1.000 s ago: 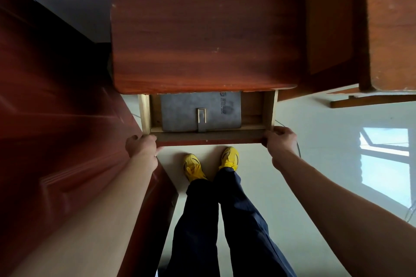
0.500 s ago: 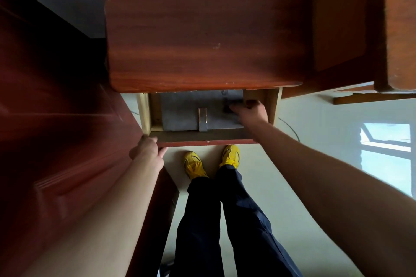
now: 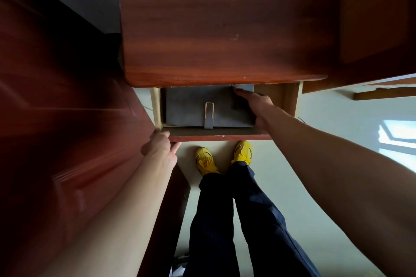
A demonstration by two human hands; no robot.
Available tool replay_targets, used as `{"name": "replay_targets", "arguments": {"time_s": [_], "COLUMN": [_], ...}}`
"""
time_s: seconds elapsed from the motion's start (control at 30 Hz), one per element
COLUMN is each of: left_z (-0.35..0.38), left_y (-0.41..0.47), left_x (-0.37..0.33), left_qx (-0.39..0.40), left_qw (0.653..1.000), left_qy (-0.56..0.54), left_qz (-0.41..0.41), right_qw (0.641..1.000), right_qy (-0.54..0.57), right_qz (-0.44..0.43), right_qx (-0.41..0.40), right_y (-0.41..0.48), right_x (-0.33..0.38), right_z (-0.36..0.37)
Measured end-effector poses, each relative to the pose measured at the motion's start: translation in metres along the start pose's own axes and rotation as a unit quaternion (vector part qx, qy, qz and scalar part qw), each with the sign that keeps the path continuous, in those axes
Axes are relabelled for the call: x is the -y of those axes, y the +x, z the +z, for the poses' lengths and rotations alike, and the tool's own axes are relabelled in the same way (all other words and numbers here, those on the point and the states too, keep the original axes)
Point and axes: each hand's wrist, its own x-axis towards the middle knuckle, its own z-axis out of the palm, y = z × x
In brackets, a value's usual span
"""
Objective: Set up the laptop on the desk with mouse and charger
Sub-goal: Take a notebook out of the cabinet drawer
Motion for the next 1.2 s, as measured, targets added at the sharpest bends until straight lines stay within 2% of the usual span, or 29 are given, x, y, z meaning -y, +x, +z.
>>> {"name": "replay_targets", "arguments": {"time_s": [0.1,0.17,0.27,0.33,0.43,0.5,0.7,0.87,0.97,1.13,1.2], "left_z": [-0.002,-0.003,-0.002,-0.001,-0.004,-0.002,0.000,0.001,0.001,-0.002,-0.005], "left_y": [-0.004,-0.005,-0.003,-0.006,-0.006,-0.007,-0.009,-0.007,-0.004,-0.007,-0.012], "left_x": [0.001,0.002,-0.004,-0.004,-0.001,-0.002,-0.002,0.000,-0.002,-0.007,-0.006], "left_qx": [0.043,0.038,-0.001,0.002,0.037,0.019,-0.054,-0.065,-0.053,-0.012,0.030], "left_qw": [0.998,0.997,1.000,1.000,0.998,0.999,0.998,0.998,0.998,1.000,0.999], "left_qy": [0.036,0.052,0.019,0.017,0.048,0.027,-0.021,-0.023,-0.005,-0.003,-0.016], "left_qz": [0.020,0.029,0.011,0.011,0.026,0.022,-0.013,-0.008,-0.023,-0.027,-0.034], "right_qw": [0.999,0.999,0.996,0.986,0.977,0.973,0.973,0.973,0.983,0.980,0.977], "right_qy": [-0.016,-0.027,-0.036,-0.015,0.052,0.090,0.145,0.134,0.124,0.147,0.176], "right_qz": [0.011,-0.001,-0.055,-0.087,-0.071,-0.057,-0.087,-0.118,-0.087,-0.088,-0.071], "right_qx": [0.035,0.022,-0.067,-0.142,-0.195,-0.204,-0.158,-0.146,-0.104,-0.099,-0.095], "right_y": [0.005,0.006,0.008,0.008,0.010,0.010,0.011,0.003,-0.014,-0.047,-0.059], "right_x": [0.007,0.009,0.003,-0.002,-0.004,-0.004,0.003,0.014,0.004,-0.017,-0.025], "right_z": [0.004,0.011,0.024,0.027,0.026,0.027,0.024,0.020,0.019,0.005,-0.003]}}
